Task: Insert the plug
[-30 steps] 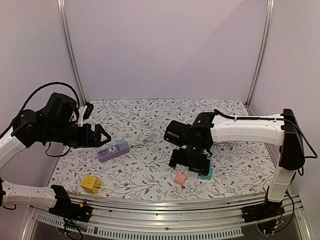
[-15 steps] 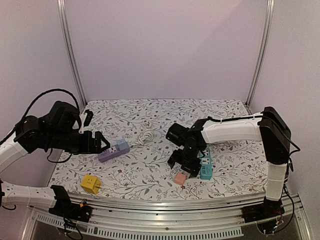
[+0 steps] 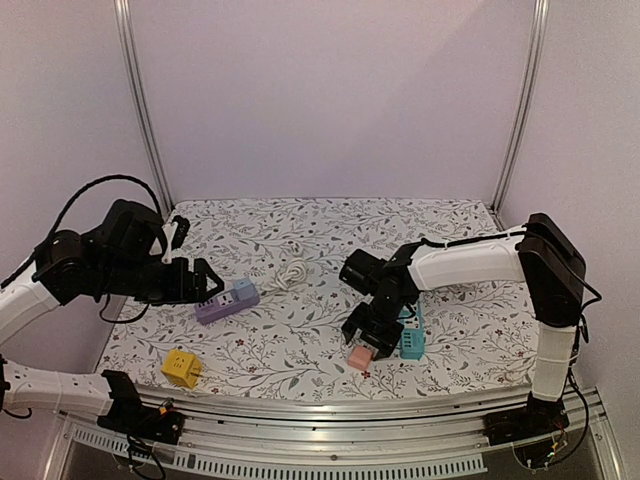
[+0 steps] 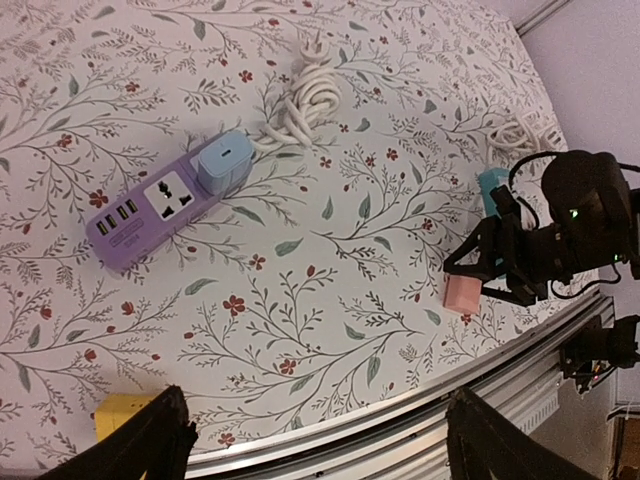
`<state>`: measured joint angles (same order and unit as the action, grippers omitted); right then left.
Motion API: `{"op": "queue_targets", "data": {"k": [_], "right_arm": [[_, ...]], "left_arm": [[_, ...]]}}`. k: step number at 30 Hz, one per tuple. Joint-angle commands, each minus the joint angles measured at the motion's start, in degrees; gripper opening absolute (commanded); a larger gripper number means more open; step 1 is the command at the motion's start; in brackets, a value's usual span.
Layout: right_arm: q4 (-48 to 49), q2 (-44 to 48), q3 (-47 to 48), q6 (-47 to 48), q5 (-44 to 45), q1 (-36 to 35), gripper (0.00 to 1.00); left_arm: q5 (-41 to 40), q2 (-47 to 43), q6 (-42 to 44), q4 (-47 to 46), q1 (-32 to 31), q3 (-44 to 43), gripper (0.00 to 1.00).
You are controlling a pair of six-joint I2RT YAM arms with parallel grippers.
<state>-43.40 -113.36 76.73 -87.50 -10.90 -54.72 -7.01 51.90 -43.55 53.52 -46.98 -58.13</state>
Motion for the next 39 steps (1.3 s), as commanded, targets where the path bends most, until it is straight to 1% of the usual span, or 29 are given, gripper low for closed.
{"op": "queue_targets", "data": {"k": [1, 5, 7, 13, 14, 15, 17, 22, 25, 28, 33, 39], "right_arm": [[-0.14, -0.85, -2.07, -1.61, -1.11, -0.12, 0.69], [-2.22, -0.81, -1.68, -1.32, -1.06, -0.07, 0.67], [-2.79, -0.81, -1.79, -0.98, -0.93, -0.10, 0.62], [-3.72, -1.07, -2.20, -0.33, -1.15, -0.17, 0.56], [-3.79, -1.07, -2.24, -0.22, -0.96, -0.14, 0.54], [-3.75, -0.92, -2.28, -0.07, -0.74, -0.17, 0.48], [-3.51, -0.60, -2.29, 0.17, -0.51, -0.12, 0.39], [-3.12, 1.03, -2.45, 0.08, 0.34, -0.11, 0.29], [-2.58, 2.22, -2.46, -0.14, 0.71, -0.05, 0.28], [-2.01, 3.83, -2.63, -0.51, 0.88, 0.21, 0.27], [0.20, 7.51, -1.76, -2.48, 1.98, 1.32, 0.26], [1.04, 11.59, 3.02, -5.94, 3.92, 2.25, 0.25]], "left_arm": [[-0.80, 0.75, 1.23, -1.13, -0.91, -1.08, 0.88], [-0.99, 0.86, 1.45, -1.19, -0.86, -1.29, 0.88], [-0.99, 0.88, 1.45, -1.19, -0.89, -1.09, 0.88], [-0.37, 1.00, 1.25, -2.09, -0.91, -0.19, 0.88], [-0.33, 1.24, 1.13, -2.29, -0.86, -0.11, 0.88], [-0.23, 1.38, 1.06, -2.48, -0.86, 0.00, 0.88], [0.02, 1.77, 0.80, -3.25, -0.92, 0.38, 0.88], [1.17, 2.67, -0.57, -6.38, -0.92, 1.97, 0.88], [0.64, 3.03, -1.32, -7.02, -0.92, 2.32, 0.90], [-0.62, 3.14, -2.43, -6.92, -0.94, 2.32, 0.99], [-2.94, 1.34, -2.97, -7.39, -0.92, 2.84, 1.00], [-1.09, -1.26, -3.23, -14.29, -0.75, 4.52, 1.00]]}}
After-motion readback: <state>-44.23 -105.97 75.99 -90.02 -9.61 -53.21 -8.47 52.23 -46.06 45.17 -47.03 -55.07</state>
